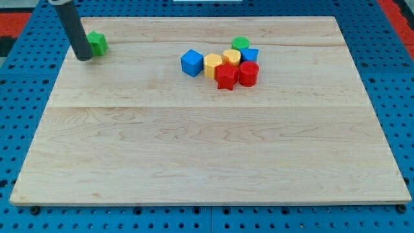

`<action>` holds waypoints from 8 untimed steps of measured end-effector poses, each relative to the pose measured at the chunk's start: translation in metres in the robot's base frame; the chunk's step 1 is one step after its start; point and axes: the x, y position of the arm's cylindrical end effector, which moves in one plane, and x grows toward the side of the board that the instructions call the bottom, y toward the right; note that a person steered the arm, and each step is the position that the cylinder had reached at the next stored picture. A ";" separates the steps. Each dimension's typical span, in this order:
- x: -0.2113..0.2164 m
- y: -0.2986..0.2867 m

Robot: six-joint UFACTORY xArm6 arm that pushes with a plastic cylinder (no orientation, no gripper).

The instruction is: Place the green star at the top left corner

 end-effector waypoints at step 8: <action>-0.067 0.261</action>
